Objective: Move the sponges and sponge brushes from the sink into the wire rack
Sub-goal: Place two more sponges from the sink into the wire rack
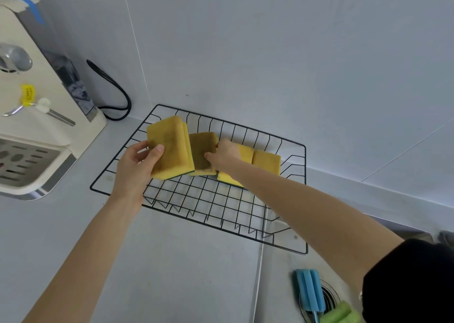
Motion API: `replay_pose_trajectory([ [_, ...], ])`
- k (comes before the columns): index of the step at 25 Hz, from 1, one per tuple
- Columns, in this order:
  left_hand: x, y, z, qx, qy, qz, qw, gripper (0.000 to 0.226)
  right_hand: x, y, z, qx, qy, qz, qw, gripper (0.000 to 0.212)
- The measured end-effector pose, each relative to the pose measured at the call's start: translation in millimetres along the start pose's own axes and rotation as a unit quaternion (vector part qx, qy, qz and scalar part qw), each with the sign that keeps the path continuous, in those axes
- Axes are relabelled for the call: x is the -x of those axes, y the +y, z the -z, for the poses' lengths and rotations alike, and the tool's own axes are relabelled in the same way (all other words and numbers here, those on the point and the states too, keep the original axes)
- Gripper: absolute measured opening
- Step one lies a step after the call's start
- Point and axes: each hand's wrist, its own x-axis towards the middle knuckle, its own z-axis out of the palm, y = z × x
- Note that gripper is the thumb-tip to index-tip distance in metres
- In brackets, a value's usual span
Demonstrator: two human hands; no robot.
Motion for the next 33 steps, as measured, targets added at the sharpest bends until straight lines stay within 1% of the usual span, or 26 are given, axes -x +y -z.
replay_pose_trajectory([
  [4,0.4,1.5,2.7,0.013,0.002,0.002,1.0,0.044,0.7,0.0,-3.5,0.052,-0.018,0.02,0.998,0.036],
  [6,1.0,1.9,3.5,0.016,0.002,0.004,1.0,0.044,4.7,0.6,-1.6,0.09,-0.009,0.043,0.995,0.033],
  [9,0.8,0.1,3.0,0.016,-0.003,0.008,1.0,0.044,13.5,1.2,2.0,0.177,0.008,0.095,0.98,0.037],
  [10,0.3,-0.4,2.8,0.015,-0.004,0.009,1.0,0.044,14.9,3.0,1.0,0.218,0.005,0.131,0.967,0.044],
  [12,-1.2,-2.0,2.5,0.013,-0.007,0.008,1.0,0.044,14.4,9.5,-6.9,0.319,-0.016,0.207,0.925,0.062],
  [13,-1.6,-2.7,2.5,0.011,-0.008,0.007,1.0,0.045,13.3,13.2,-12.9,0.36,-0.027,0.234,0.903,0.07],
  [14,-1.8,-3.3,2.4,0.011,-0.009,0.007,1.0,0.044,11.5,16.4,-19.1,0.384,-0.034,0.248,0.889,0.075],
  [16,-2.7,-4.3,2.0,0.013,-0.01,0.007,1.0,0.043,6.0,22.4,-27.6,0.396,-0.028,0.255,0.882,0.077],
  [19,-5.0,-6.3,1.6,0.005,-0.009,0.011,1.0,0.043,2.0,29.0,-32.5,0.399,0.005,0.264,0.878,0.072],
  [23,-8.8,-8.2,1.7,-0.013,-0.006,0.01,1.0,0.043,1.4,32.9,-35.8,0.416,0.031,0.248,0.874,0.075],
  [28,-15.9,-7.1,-0.4,-0.034,0.0,0.005,0.999,0.044,-1.5,37.6,-32.3,0.404,0.058,0.211,0.888,0.081],
  [33,-25.6,-10.2,-5.4,-0.086,0.007,-0.012,0.996,0.043,-3.0,38.0,-34.0,0.378,0.045,0.214,0.899,0.078],
])
